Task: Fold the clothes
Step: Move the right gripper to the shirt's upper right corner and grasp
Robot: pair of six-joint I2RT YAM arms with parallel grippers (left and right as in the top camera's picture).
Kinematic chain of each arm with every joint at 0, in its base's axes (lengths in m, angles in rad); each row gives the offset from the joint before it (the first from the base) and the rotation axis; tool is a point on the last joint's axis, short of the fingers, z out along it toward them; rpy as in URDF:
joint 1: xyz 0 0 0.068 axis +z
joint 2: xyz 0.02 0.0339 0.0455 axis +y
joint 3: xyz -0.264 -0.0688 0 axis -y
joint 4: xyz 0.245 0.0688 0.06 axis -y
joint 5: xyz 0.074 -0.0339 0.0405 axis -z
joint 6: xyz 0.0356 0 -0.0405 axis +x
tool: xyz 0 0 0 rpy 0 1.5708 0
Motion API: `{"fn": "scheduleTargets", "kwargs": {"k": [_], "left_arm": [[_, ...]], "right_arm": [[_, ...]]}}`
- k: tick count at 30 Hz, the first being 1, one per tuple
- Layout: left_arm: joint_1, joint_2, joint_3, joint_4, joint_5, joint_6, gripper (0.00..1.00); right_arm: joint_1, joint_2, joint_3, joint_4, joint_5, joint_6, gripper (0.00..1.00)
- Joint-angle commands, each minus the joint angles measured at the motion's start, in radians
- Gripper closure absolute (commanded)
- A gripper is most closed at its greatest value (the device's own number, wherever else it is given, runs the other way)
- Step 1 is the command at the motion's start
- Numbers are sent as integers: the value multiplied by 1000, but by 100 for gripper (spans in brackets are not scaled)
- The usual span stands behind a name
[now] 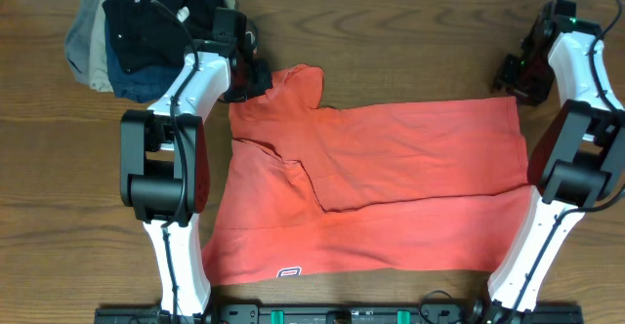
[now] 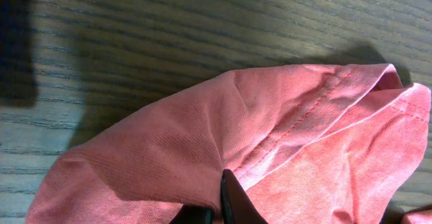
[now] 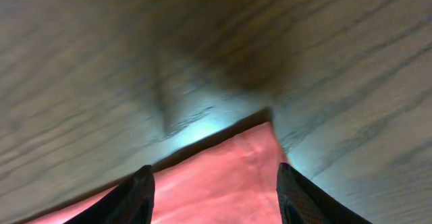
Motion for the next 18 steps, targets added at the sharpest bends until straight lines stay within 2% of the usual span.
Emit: {"fn": "scheduleTargets", "kwargs": {"k": [1, 7, 11, 18], "left_arm": [[2, 0, 11, -7, -13, 3, 94], [2, 0, 11, -3, -13, 3, 94], [2, 0, 11, -3, -13, 3, 94], [2, 0, 11, -4, -13, 3, 94]], "right_arm": [[-1, 12, 19, 3, 75, 5, 43], [-5, 12, 18, -3, 98, 4, 42], [-5, 13, 14, -3, 97, 10, 45], [-4, 33, -8, 4, 90, 42, 46]]}}
